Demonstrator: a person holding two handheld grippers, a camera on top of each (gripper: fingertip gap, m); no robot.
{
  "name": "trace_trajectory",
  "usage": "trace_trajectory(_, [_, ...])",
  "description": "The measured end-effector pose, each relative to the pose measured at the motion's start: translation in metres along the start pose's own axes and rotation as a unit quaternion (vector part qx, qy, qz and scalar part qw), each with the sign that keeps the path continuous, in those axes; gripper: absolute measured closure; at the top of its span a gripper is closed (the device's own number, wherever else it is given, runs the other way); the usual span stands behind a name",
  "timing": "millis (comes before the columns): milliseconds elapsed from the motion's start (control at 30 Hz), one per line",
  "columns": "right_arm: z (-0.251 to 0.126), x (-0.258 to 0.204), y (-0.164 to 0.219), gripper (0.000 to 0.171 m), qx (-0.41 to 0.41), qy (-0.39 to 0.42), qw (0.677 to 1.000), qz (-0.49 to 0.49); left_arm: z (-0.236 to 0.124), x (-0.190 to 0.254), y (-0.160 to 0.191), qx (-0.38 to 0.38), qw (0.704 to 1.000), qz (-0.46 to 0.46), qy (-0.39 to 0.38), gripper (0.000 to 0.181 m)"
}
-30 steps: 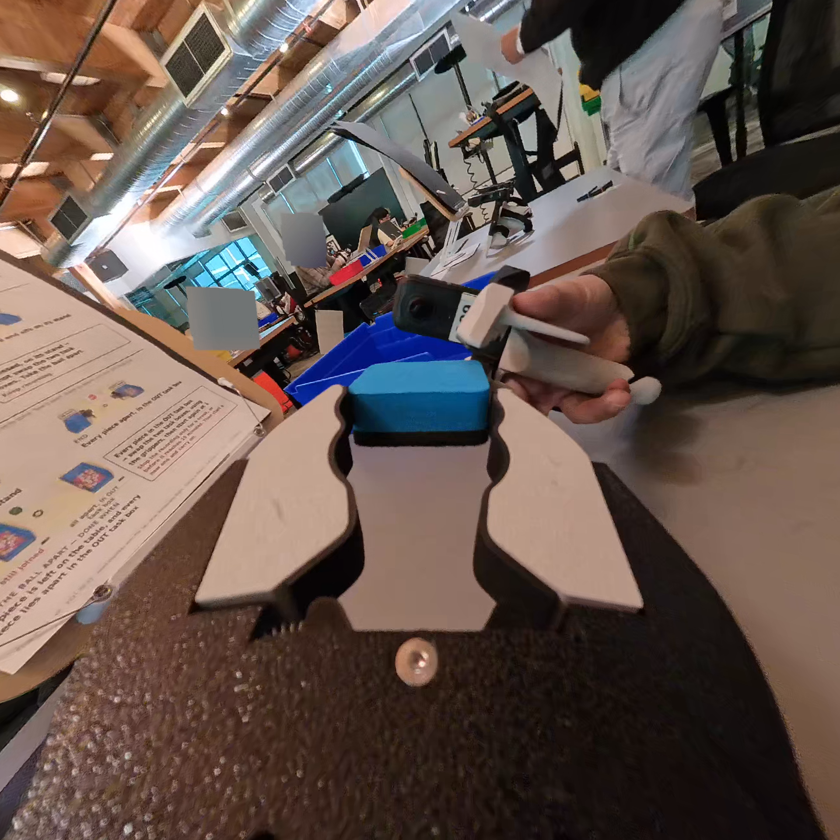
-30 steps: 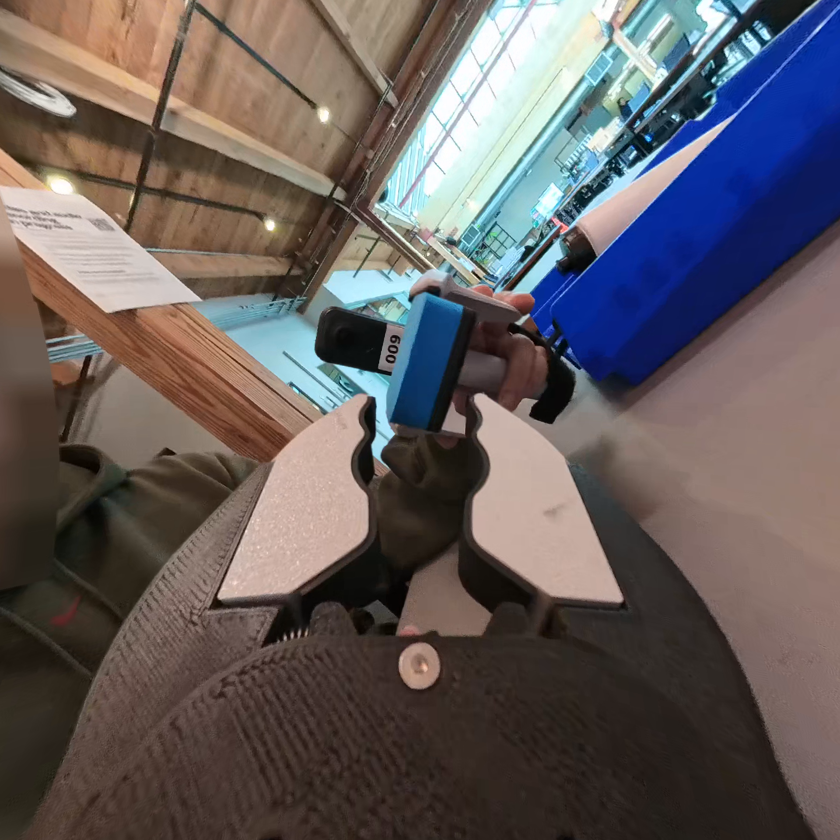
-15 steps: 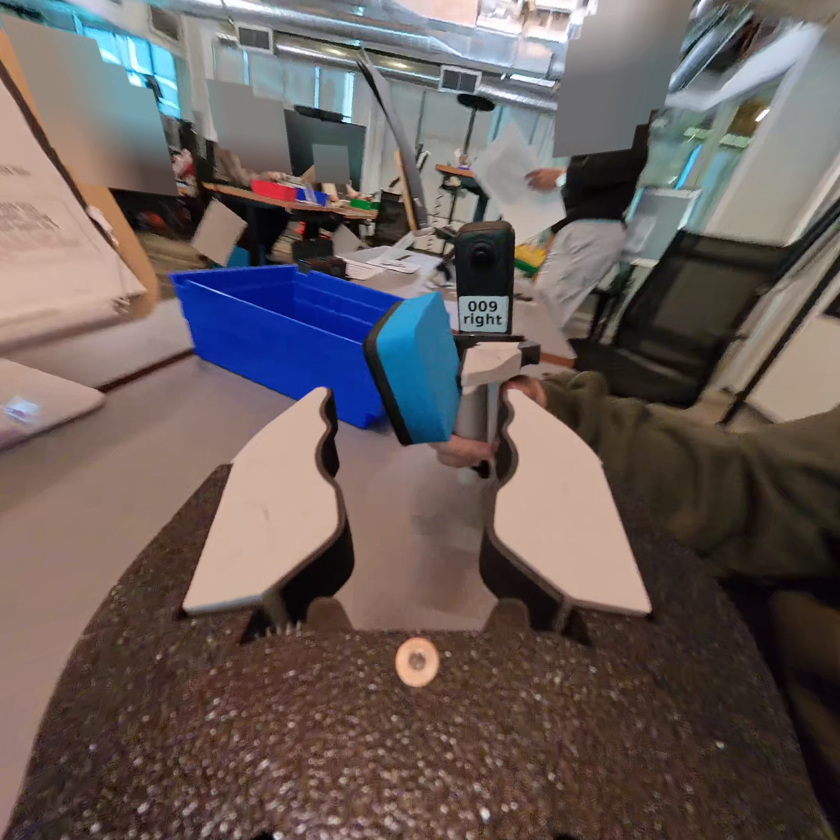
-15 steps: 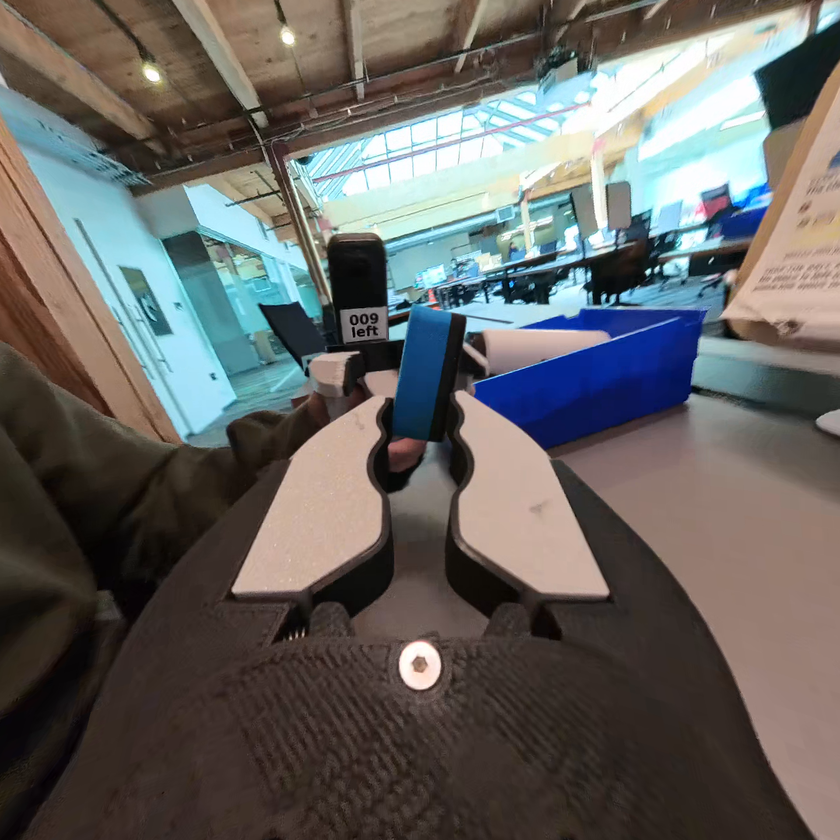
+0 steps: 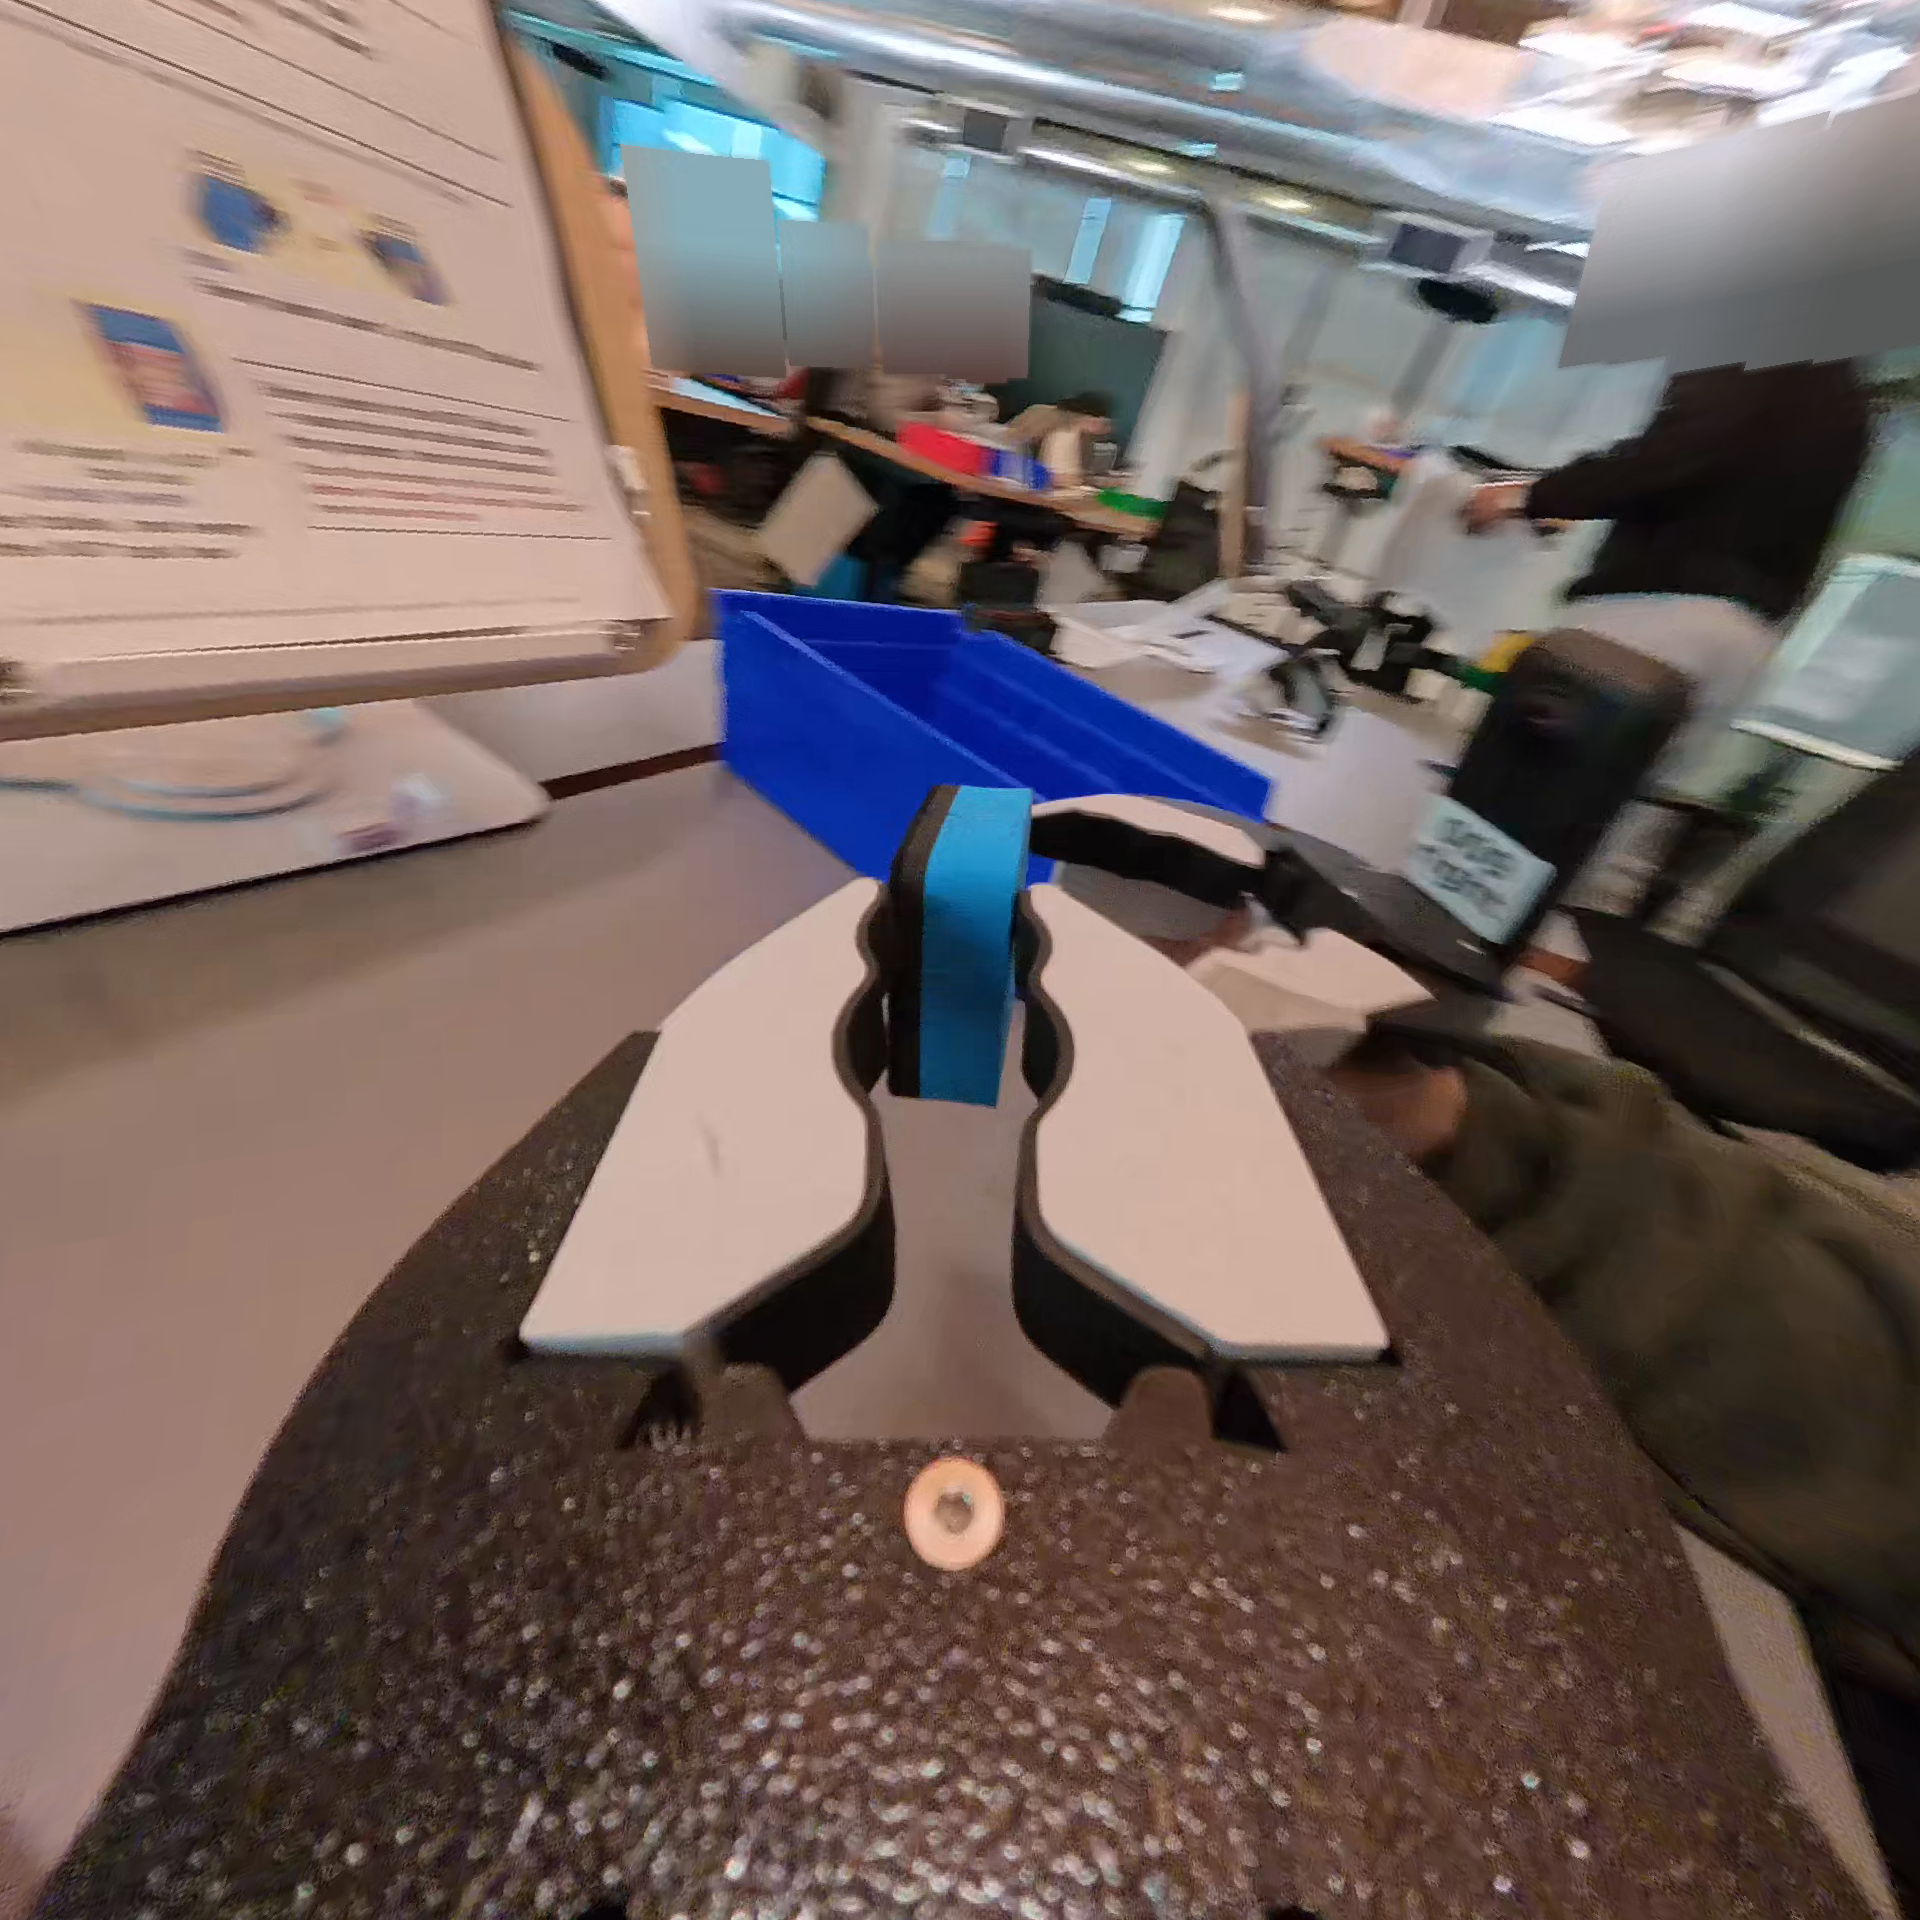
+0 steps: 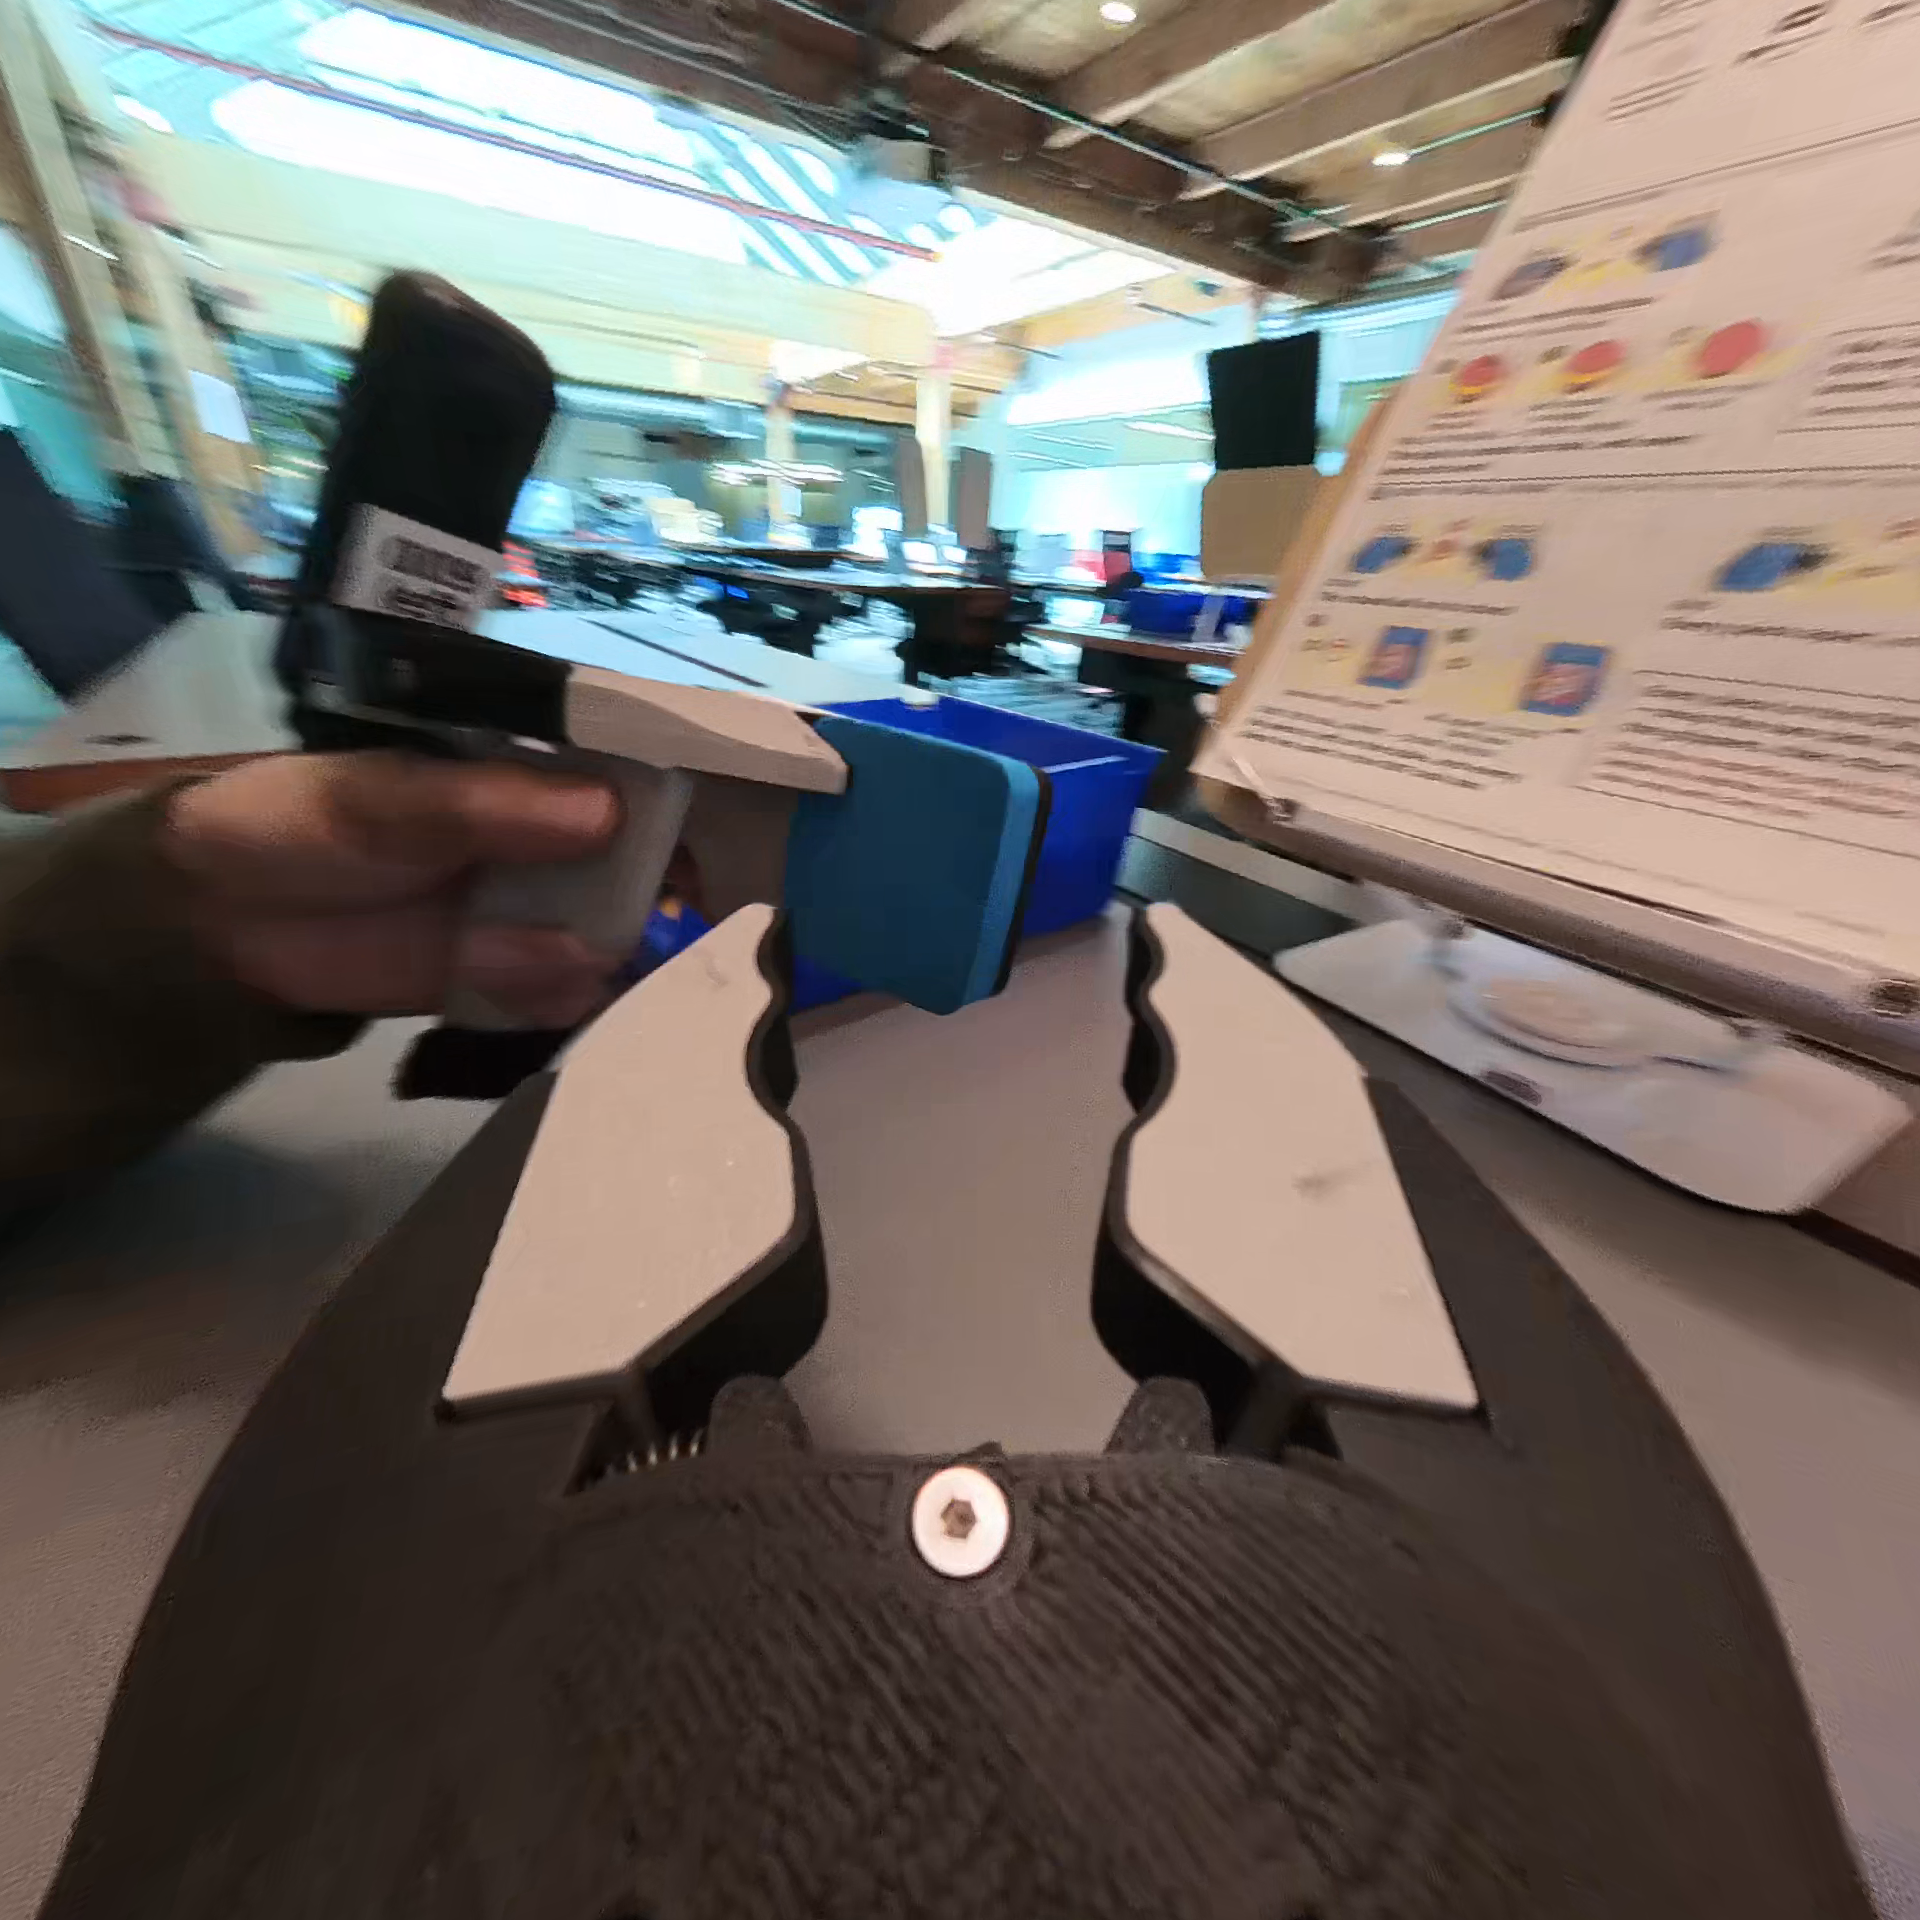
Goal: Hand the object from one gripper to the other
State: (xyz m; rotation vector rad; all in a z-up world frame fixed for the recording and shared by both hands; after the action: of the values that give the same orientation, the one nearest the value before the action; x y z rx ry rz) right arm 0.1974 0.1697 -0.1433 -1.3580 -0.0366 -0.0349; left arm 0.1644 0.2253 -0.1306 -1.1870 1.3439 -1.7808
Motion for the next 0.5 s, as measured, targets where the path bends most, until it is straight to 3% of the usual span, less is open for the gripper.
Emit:
trace_trajectory(100, [0.006, 0.003, 0.01, 0.095, -0.034, 0.063, 0.996, -0.052, 0.006, 0.003, 0.0, 0.01, 0.997, 0.045, -0.066, 0.16])
trace_trajectory(233, [0.013, -0.005, 0.017, 0.094, -0.052, 0.095, 0.991, -0.078, 0.013, 0.014, 0.003, 0.02, 0.99, 0.093, -0.103, 0.16])
trace_trajectory(300, [0.013, -0.006, 0.017, 0.107, -0.051, 0.111, 0.989, -0.088, 0.015, 0.018, 0.005, 0.024, 0.989, 0.1, -0.107, 0.16])
trace_trajectory(500, [0.01, -0.002, 0.017, 0.114, -0.059, 0.107, 0.988, -0.096, 0.018, 0.02, 0.008, 0.019, 0.99, 0.097, -0.097, 0.16])
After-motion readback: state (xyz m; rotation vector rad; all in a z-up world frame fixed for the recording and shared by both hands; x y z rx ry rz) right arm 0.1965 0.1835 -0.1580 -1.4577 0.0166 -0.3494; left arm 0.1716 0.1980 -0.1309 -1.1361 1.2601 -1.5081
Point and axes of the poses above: each gripper's, where its closed fingertips meet, z out along the fingers, y out of its underside, x = y × z across the jaws, the point moved 2 cm from there along -z, back along the fingers, and after that the axes turned 6 degrees about x, right-handed, at the moved point
